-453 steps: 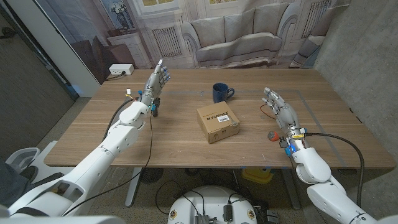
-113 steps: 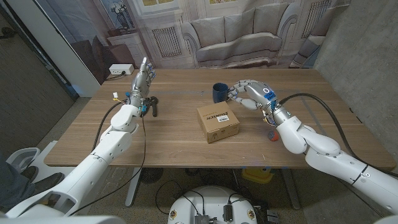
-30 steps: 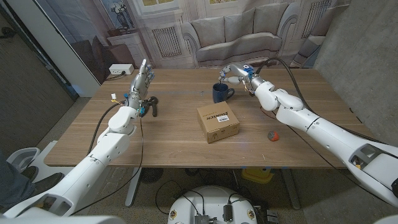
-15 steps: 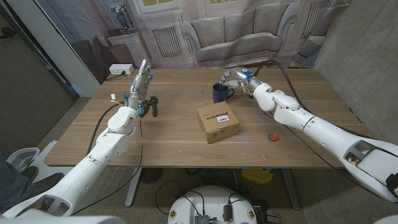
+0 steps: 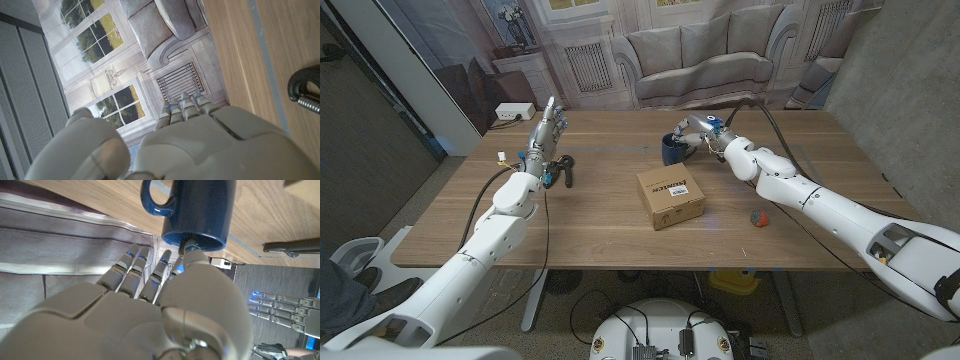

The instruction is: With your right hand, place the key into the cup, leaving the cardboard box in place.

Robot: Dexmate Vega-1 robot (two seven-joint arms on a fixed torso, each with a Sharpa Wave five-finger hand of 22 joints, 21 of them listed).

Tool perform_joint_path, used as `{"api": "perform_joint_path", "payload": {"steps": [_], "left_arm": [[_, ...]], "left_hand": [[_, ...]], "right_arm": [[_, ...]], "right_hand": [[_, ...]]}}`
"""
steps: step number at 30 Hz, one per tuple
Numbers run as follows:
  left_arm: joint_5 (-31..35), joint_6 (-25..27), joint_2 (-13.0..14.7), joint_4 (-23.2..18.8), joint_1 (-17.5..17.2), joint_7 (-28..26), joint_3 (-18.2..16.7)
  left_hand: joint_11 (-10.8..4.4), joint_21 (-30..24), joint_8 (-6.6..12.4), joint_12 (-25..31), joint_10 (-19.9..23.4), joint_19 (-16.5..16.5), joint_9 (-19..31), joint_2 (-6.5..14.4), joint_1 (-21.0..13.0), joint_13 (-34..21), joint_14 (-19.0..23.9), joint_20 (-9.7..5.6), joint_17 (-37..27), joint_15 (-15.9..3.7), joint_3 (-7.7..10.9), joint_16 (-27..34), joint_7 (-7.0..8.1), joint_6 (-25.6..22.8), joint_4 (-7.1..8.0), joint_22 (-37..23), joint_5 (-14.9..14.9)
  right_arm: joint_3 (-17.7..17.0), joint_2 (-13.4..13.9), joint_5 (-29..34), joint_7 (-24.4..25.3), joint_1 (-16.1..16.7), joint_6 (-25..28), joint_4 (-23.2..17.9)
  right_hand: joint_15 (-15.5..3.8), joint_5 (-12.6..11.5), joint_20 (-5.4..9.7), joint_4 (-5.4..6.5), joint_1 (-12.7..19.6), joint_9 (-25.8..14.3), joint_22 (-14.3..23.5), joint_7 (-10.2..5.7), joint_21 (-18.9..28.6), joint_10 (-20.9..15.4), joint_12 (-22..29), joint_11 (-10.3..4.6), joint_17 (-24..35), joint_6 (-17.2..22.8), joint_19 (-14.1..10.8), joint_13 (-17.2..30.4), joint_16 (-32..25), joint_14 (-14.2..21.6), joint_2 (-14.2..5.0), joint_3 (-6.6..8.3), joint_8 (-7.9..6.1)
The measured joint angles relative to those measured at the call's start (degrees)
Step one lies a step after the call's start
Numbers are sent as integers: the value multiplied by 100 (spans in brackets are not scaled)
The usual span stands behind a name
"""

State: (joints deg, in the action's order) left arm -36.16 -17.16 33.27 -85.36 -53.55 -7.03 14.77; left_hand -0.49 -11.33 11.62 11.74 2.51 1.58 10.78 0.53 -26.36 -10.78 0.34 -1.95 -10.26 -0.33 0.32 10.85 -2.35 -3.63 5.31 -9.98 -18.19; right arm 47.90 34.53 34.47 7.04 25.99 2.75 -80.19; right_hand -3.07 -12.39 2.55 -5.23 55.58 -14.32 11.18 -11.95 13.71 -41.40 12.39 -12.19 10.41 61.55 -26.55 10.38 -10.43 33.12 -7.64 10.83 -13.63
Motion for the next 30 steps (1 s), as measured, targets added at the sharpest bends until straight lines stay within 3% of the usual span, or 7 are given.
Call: {"api": "perform_joint_path", "payload": {"steps": [7, 13, 18, 30], "left_arm": [[-24, -13, 2, 27, -8, 30, -7], [-38, -27, 3, 66, -9, 63, -8], [-54, -47, 4, 106, 8, 101, -9], [-96, -70, -10, 231, 94, 228, 1]], "left_hand": [[0, 0, 0, 0, 0, 0, 0, 15, -15, 0, 0, 0, 0, 0, 0, 0, 0, 0, 0, 0, 0], [-12, 0, 0, 0, 12, 0, 0, 15, -15, 0, 0, 0, 0, 0, -24, 0, 0, 0, -24, 0, 0], [-12, 0, 0, 0, 12, 0, 0, 15, -15, 0, 0, 0, 0, 0, -24, 0, 0, 0, -24, 0, 0], [-11, 0, 0, 0, 12, 0, 0, 45, -45, 0, 0, 0, 0, 0, -48, 0, 0, 0, 0, 0, 0]], "right_arm": [[62, -16, -1, 21, -16, 26, 29], [88, -16, -5, 48, -22, 31, 32], [93, 2, -7, 49, -28, 32, 2], [61, 53, 1, 82, 3, 113, -177]], "right_hand": [[1, -1, 0, -23, -46, 32, 0, -15, 0, 161, -69, -17, 0, -339, 0, 0, 12, -94, 52, -87, 150], [18, -1, 0, -62, -49, 76, 0, -75, -41, 389, -112, 2, 0, -746, 0, 0, 12, -230, 266, -207, 283], [27, -45, 10, -49, -96, 102, 0, -83, -41, 449, -112, 21, 14, -918, 54, 17, 12, -282, 387, -281, 304], [29, -90, 10, -39, -134, 102, 0, -96, -41, 480, -111, 52, 13, -1028, 54, 17, 12, -279, 424, -340, 304]]}}
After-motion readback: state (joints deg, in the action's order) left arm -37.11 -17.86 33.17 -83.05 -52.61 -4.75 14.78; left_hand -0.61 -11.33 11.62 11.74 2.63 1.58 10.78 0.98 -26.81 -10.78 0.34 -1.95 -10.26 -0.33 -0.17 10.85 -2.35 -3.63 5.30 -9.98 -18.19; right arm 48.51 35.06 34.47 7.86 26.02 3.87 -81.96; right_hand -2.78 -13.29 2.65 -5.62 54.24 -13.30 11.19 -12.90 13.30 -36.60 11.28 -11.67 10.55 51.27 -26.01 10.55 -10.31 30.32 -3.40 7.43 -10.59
